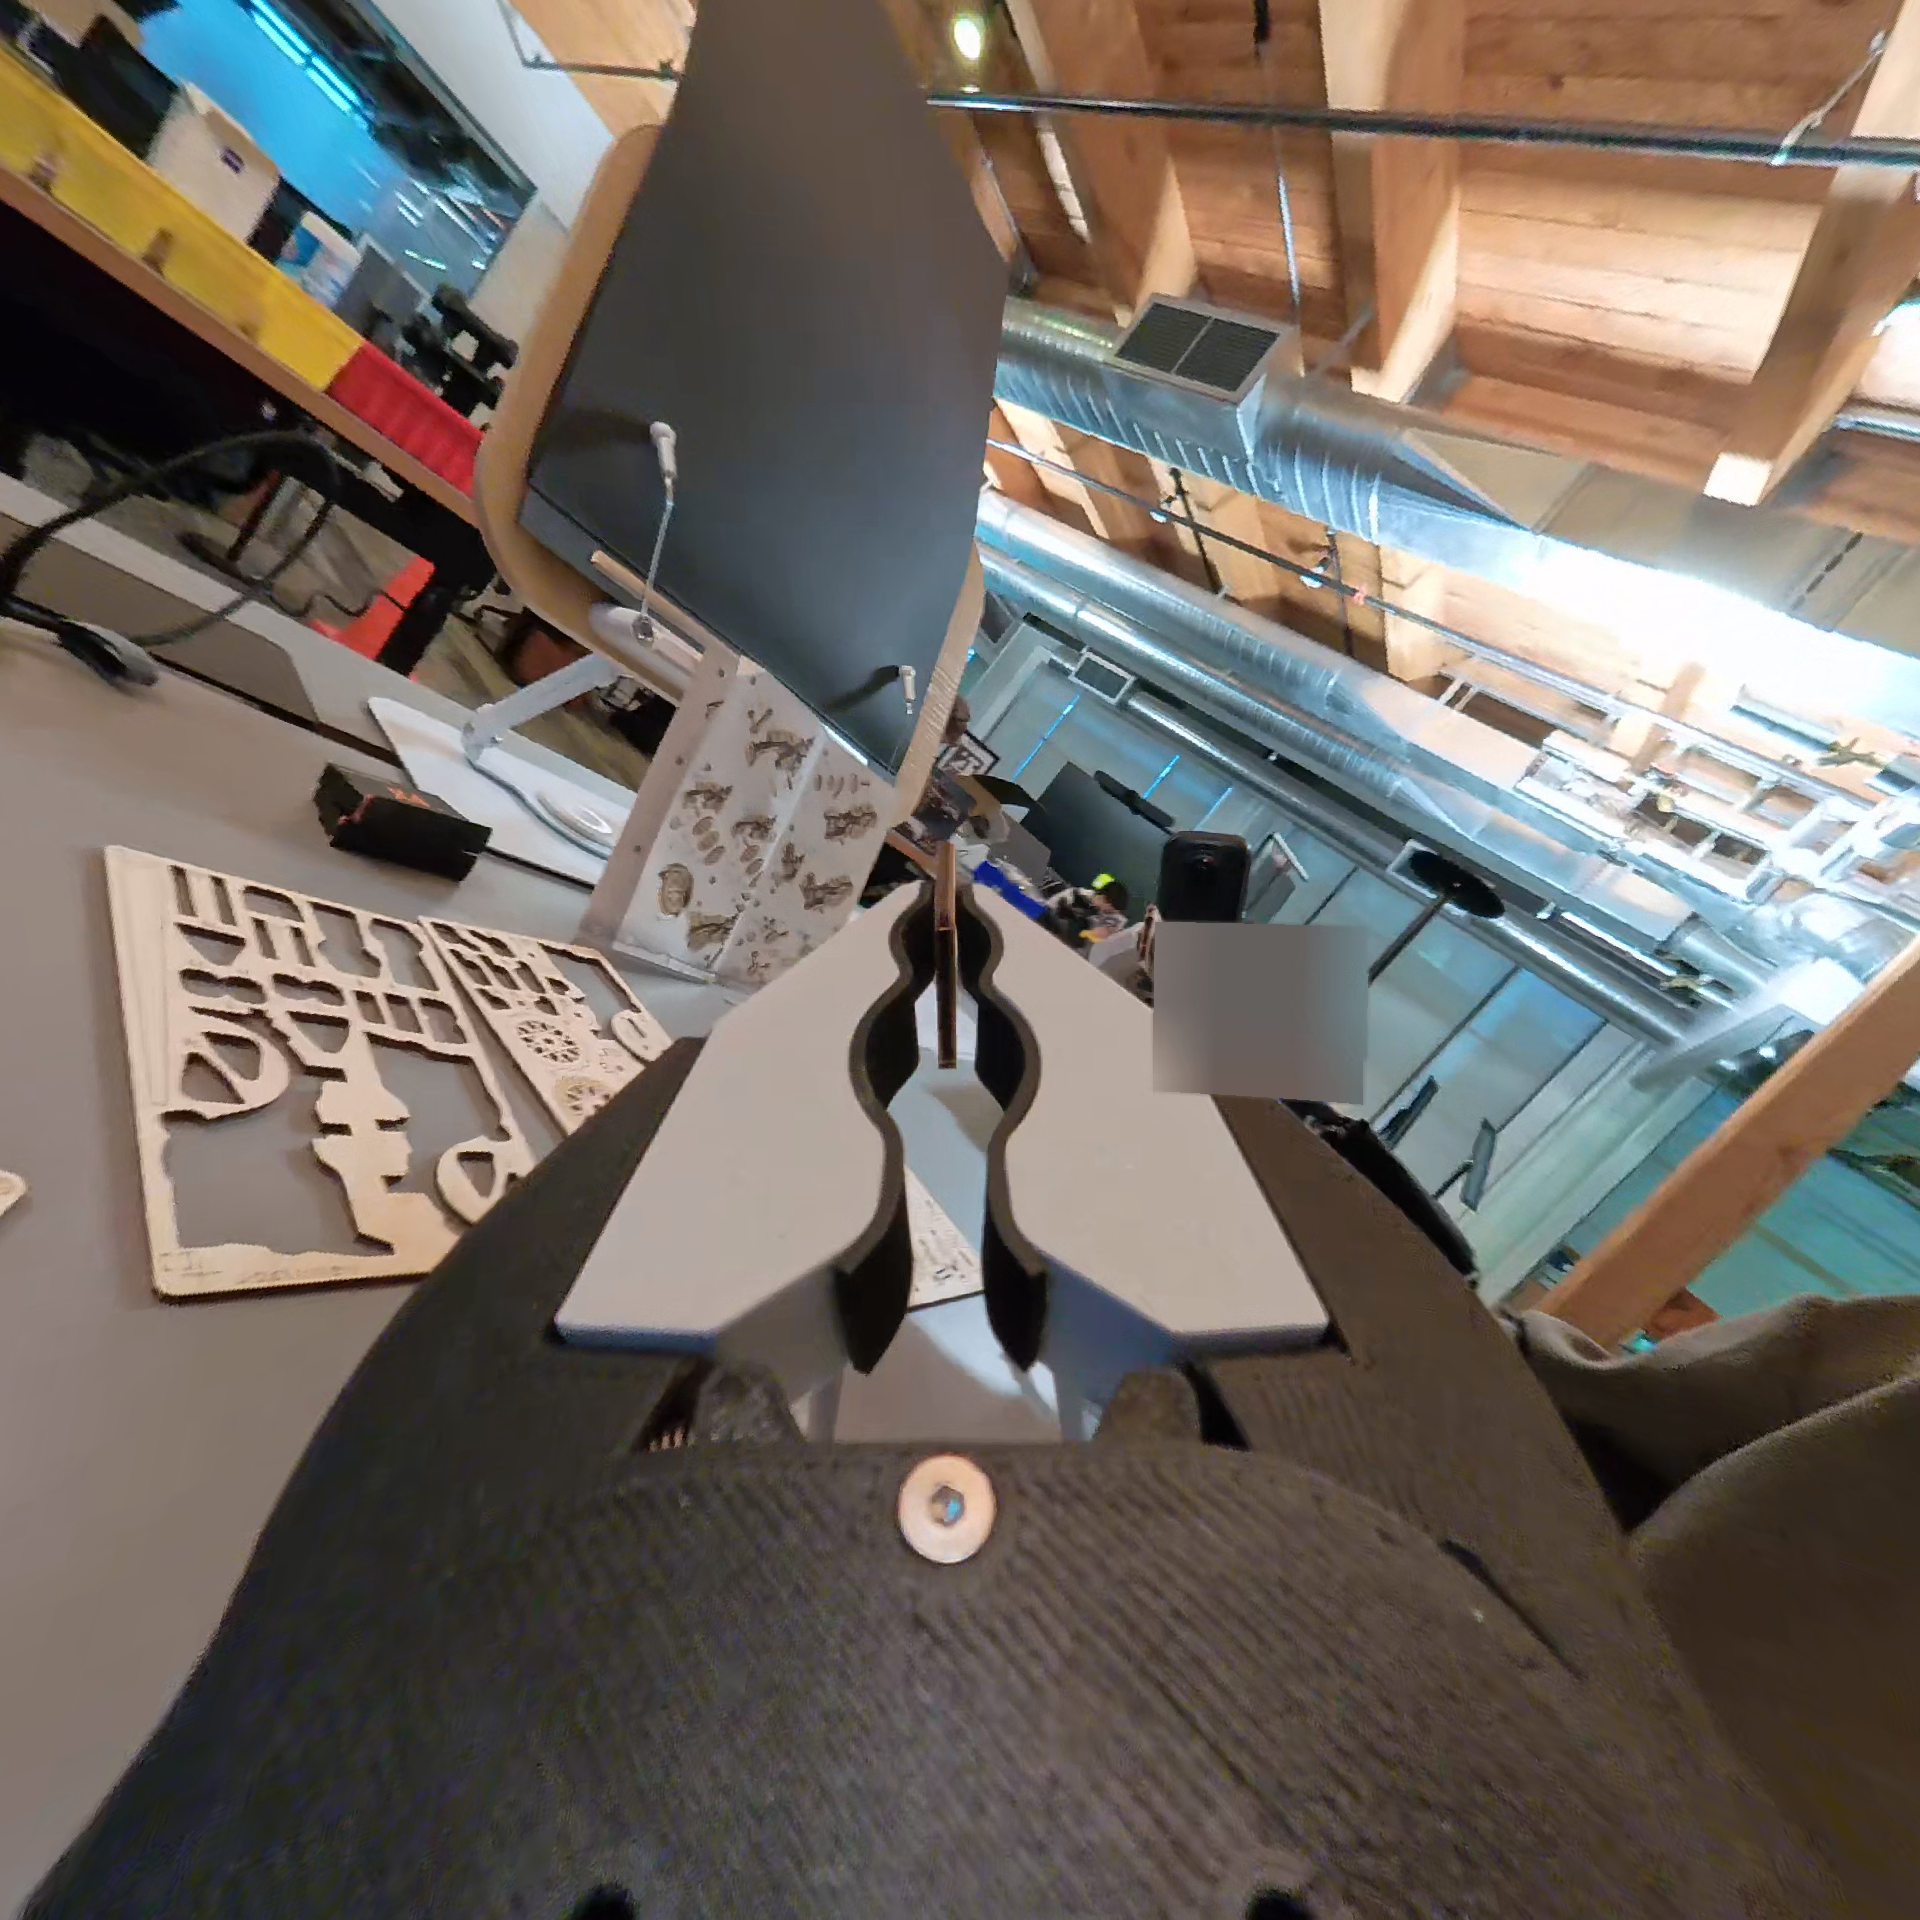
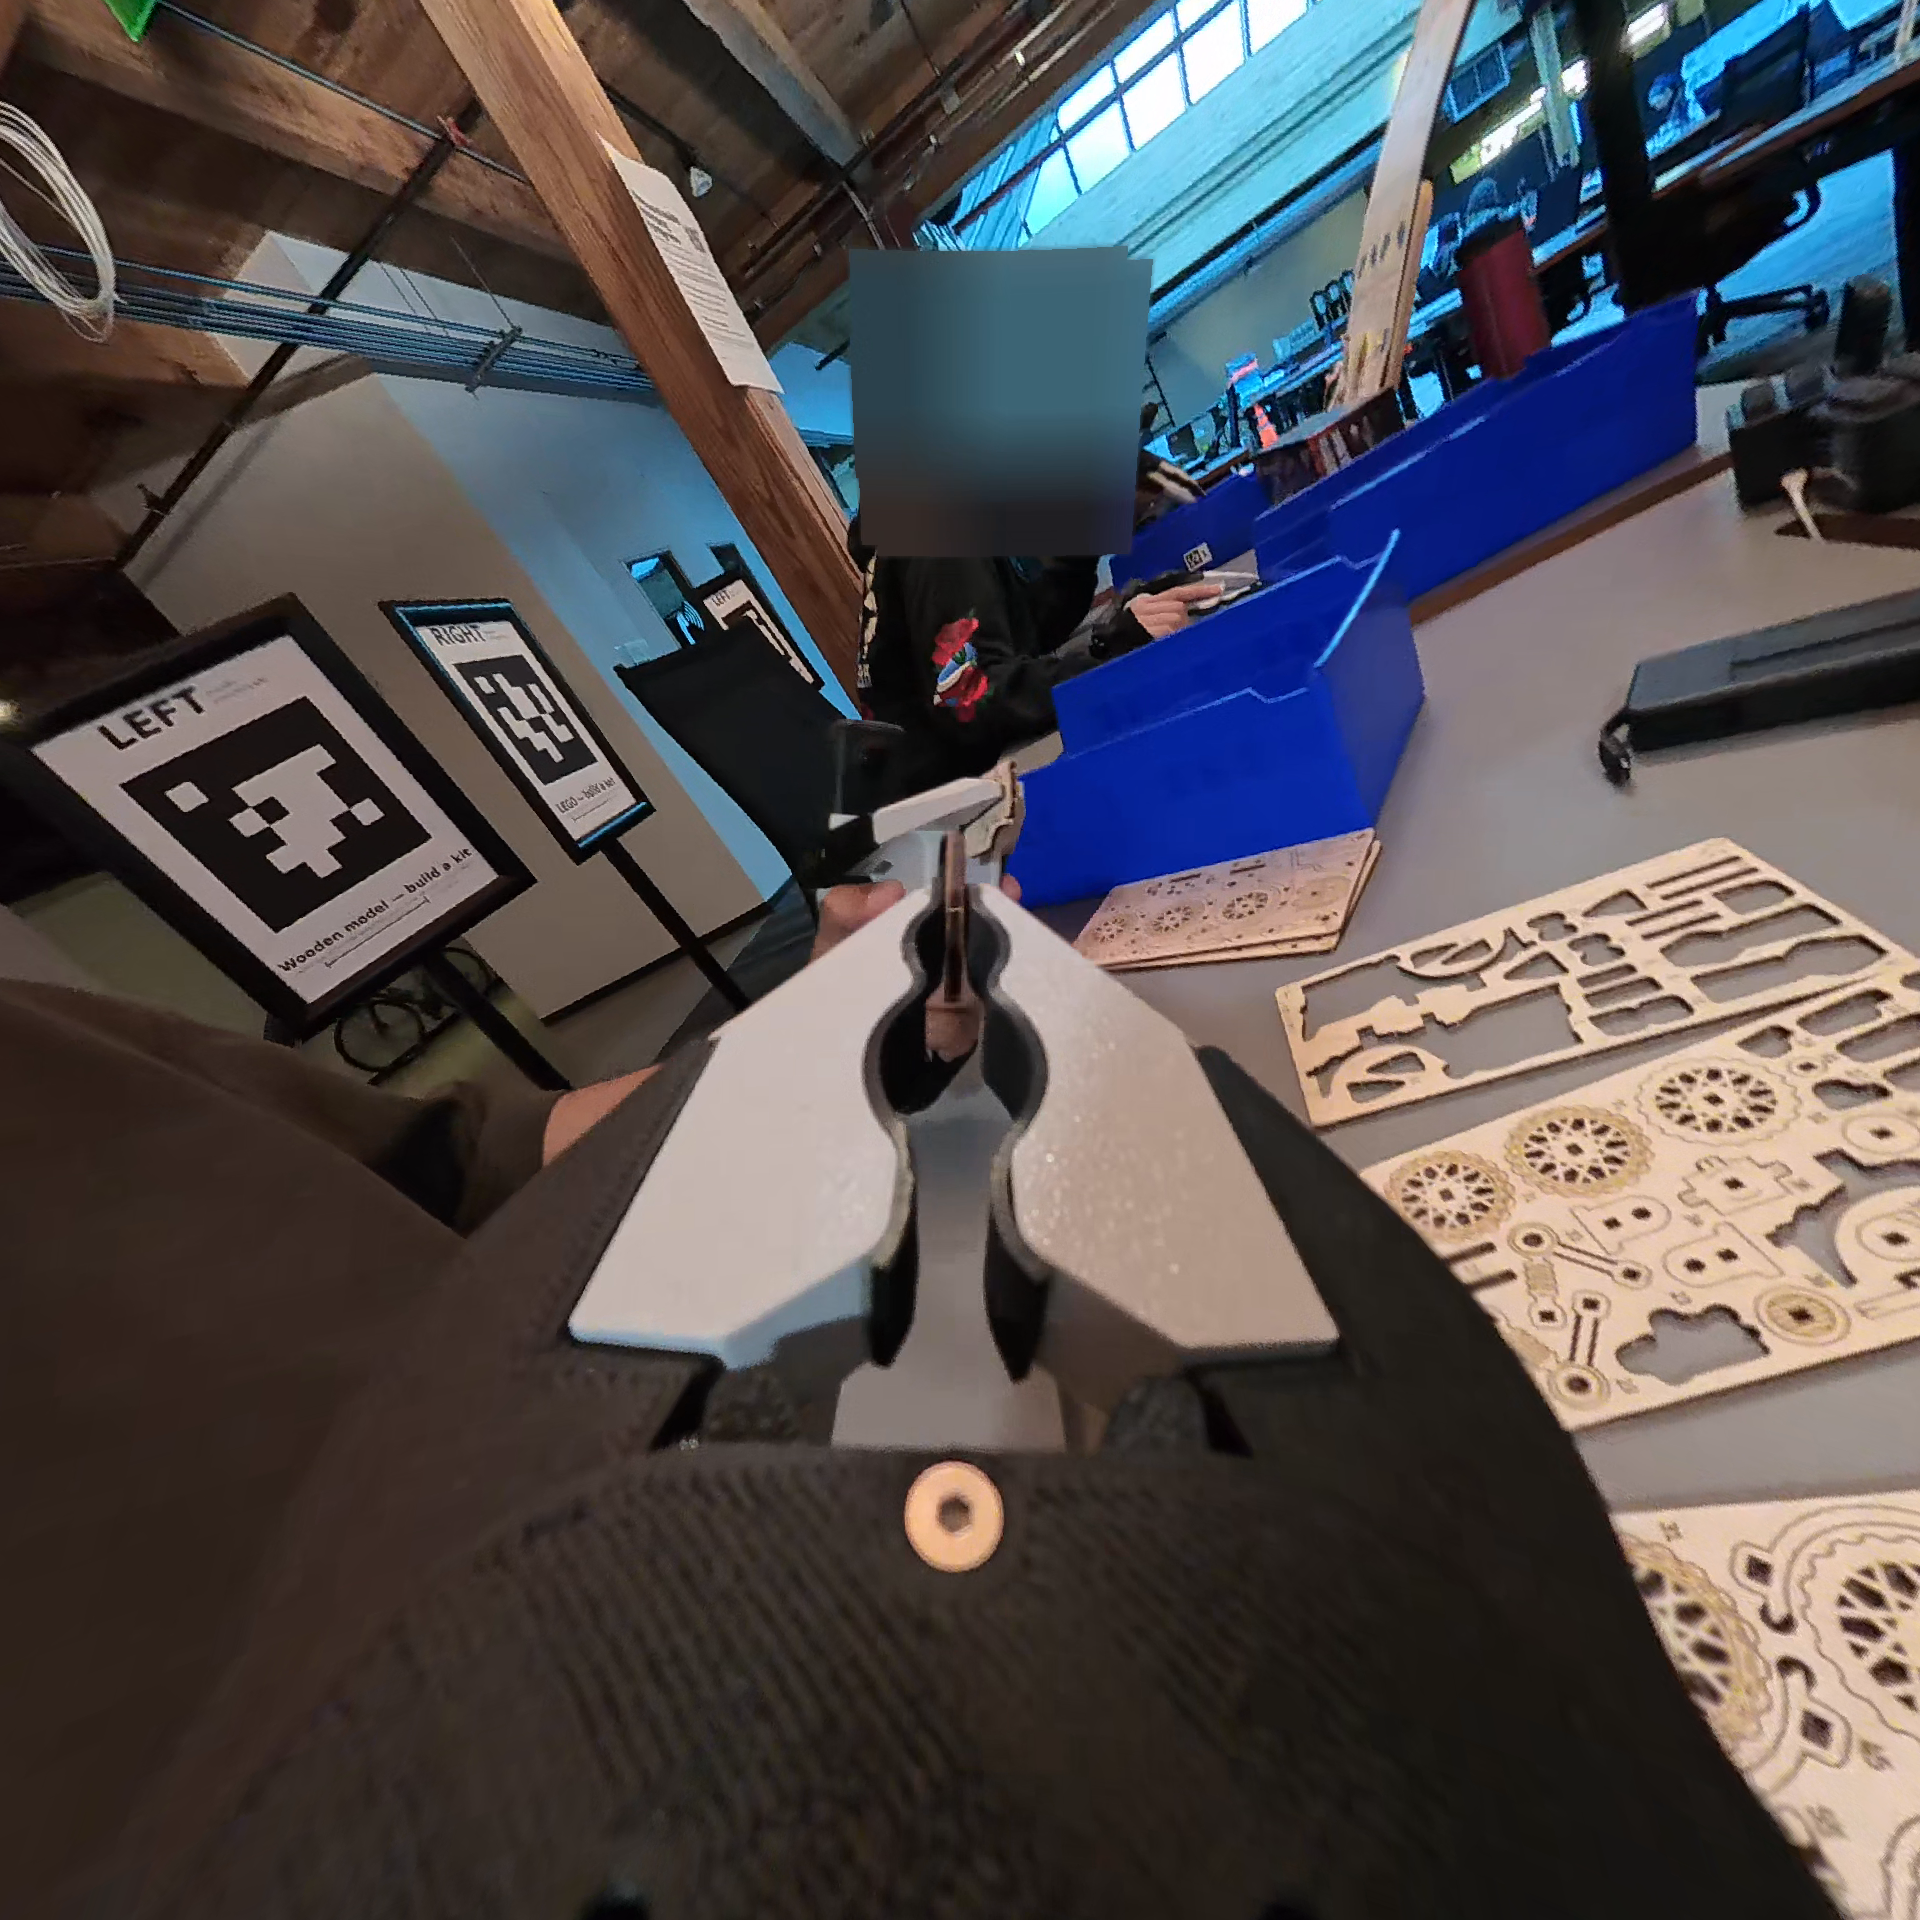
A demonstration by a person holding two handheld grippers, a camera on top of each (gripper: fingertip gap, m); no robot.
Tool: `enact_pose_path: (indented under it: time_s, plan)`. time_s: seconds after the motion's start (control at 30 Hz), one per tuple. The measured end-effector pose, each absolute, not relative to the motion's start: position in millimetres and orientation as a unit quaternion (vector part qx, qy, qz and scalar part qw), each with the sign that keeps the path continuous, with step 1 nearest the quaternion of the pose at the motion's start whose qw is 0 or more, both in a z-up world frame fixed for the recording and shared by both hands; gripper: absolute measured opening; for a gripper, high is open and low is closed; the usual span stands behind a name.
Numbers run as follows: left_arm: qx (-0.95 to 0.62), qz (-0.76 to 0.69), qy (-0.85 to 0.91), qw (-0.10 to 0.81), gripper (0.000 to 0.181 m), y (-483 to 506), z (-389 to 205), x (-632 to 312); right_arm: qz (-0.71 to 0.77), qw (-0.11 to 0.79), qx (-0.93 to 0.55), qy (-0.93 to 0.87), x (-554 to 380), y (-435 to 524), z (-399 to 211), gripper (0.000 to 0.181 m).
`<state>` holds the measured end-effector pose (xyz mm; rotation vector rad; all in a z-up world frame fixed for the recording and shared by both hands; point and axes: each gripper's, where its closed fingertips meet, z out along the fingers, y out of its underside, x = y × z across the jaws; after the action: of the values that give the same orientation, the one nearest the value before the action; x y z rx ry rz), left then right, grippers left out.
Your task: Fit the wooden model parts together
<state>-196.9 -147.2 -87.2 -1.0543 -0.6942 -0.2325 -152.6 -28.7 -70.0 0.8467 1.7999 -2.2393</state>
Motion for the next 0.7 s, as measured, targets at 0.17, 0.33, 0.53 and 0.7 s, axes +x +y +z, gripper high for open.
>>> enact_pose_path:
  time_s: [0.17,0.33,0.53,0.7]
  plan:
    - [-0.471,-0.176,-0.287,0.815,0.000,-131.4,-76.3,-186.5,-0.754,0.063,0.268,0.597,-144.8,-22.7,-61.0,0.000]
    - [-0.466,-0.230,-0.271,0.810,0.000,-111.8,-77.6,-180.6,-0.764,0.067,0.286,0.575,-148.8,-3.7,-61.2,0.000]
    - [-0.448,-0.240,-0.264,0.820,0.000,-106.3,-68.9,-187.1,-0.760,0.063,0.318,0.564,-151.4,17.3,-77.4,0.000]
    - [-0.448,-0.258,-0.270,0.812,0.000,-95.0,-76.0,-187.9,-0.718,0.027,0.370,0.589,-156.5,39.2,-110.3,0.000]
